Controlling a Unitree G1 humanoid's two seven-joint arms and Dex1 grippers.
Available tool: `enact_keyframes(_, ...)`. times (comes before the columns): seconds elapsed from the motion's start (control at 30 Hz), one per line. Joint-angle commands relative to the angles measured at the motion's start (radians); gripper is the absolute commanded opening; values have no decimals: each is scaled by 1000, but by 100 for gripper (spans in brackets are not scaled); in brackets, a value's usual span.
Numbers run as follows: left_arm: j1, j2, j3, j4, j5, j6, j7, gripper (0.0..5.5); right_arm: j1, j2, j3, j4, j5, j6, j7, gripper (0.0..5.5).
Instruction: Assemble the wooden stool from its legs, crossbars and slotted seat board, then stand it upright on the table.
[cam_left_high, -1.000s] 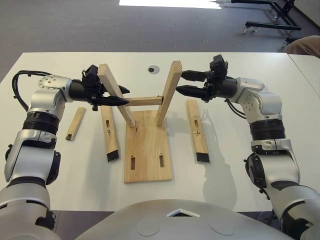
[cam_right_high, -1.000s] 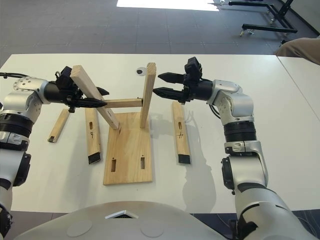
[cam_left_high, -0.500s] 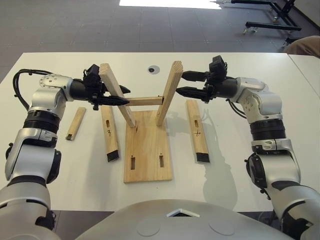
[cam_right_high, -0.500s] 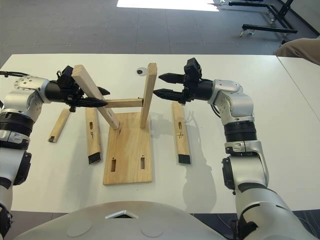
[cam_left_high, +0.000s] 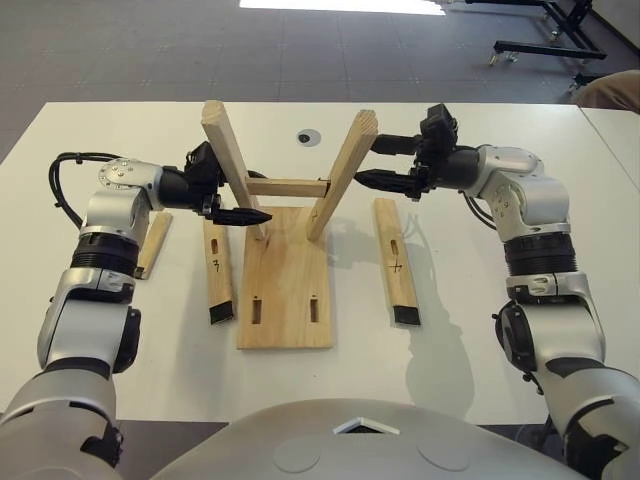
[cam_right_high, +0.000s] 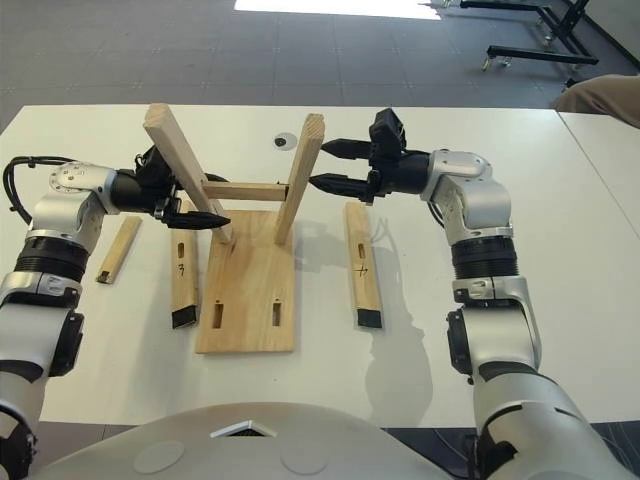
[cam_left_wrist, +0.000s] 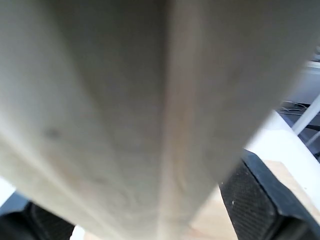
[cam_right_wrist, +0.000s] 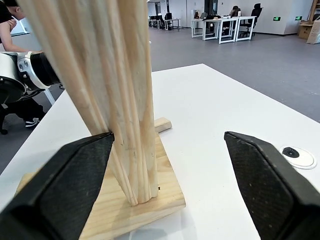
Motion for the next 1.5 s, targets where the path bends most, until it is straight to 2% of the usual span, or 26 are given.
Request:
enact_keyframes(0.03, 79, -19, 10, -68, 1, 18, 19, 387, -62, 11, -21, -3, 29, -16, -7, 408)
enact_keyframes(0.2, 127, -51, 49, -64, 5, 4, 77, 387, -53, -31, -12, -3, 14, -2, 13, 408)
enact_keyframes(0.37, 109, -67, 96, -70, -20, 11, 99, 387, -77, -32, -66, 4, 69, 23, -4, 408)
enact_keyframes(0.53, 122, -63, 149, -158, -77, 70, 112, 387, -130, -26, -193, -114, 280, 200, -45, 408)
enact_keyframes(0.87, 176, 61, 385, -303, -229, 190, 190, 387, -142, 48, -248, -247, 398, 221, -229, 408)
enact_keyframes(1.03, 29, 66, 540, -356, -407, 325, 338, 387, -152, 98, -210, -286, 381, 174, -276, 408)
enact_keyframes(1.17, -87, -14, 533, -500, -532, 402, 470, 387, -192, 104, -156, -237, 319, 106, -262, 408)
enact_keyframes(1.3, -170, -61, 524, -547, -575, 434, 587, 387, -229, 128, -128, -209, 304, 68, -250, 408)
enact_keyframes(1.5, -143, -67, 455, -584, -562, 481, 614, 387, -263, 137, -119, -205, 322, 69, -235, 408)
